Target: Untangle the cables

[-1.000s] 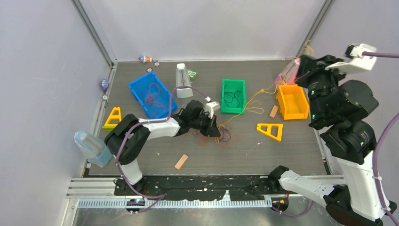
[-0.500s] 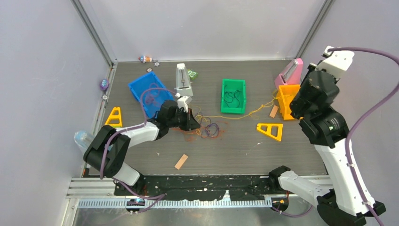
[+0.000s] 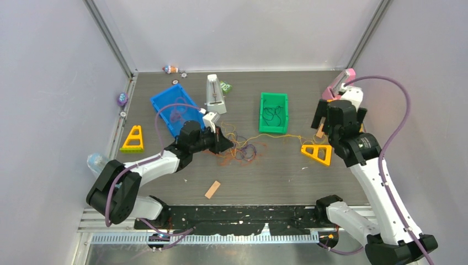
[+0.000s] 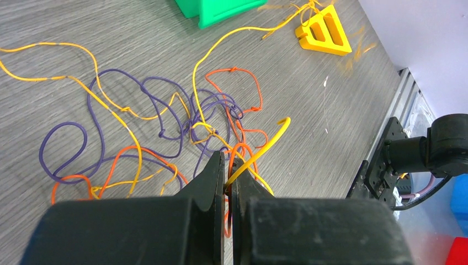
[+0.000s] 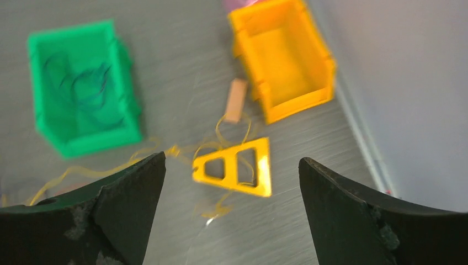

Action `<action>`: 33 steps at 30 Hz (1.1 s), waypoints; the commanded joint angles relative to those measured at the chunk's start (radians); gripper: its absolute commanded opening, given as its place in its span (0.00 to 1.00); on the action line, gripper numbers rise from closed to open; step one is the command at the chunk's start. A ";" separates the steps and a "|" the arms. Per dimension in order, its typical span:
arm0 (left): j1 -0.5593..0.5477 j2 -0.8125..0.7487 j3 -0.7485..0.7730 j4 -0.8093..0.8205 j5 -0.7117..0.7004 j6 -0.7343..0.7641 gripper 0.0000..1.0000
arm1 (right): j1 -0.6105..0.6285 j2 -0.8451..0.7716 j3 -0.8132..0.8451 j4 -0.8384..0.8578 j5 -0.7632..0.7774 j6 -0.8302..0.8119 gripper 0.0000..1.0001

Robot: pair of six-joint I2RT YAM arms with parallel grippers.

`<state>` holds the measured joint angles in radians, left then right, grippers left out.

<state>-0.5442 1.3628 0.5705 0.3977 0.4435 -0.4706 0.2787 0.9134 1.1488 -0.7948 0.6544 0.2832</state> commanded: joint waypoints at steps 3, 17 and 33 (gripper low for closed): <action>-0.010 -0.007 0.013 0.078 0.040 0.020 0.00 | 0.025 0.000 -0.122 0.090 -0.591 -0.061 0.98; -0.010 -0.013 0.030 0.010 -0.004 0.040 0.00 | 0.326 0.433 -0.120 0.216 -0.147 -0.054 0.96; -0.010 -0.009 0.042 -0.017 -0.017 0.046 0.00 | 0.068 0.675 -0.196 0.466 -0.382 0.008 0.96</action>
<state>-0.5499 1.3632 0.5720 0.3702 0.4438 -0.4404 0.4007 1.5585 0.9638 -0.4267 0.3874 0.2680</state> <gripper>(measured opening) 0.012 0.954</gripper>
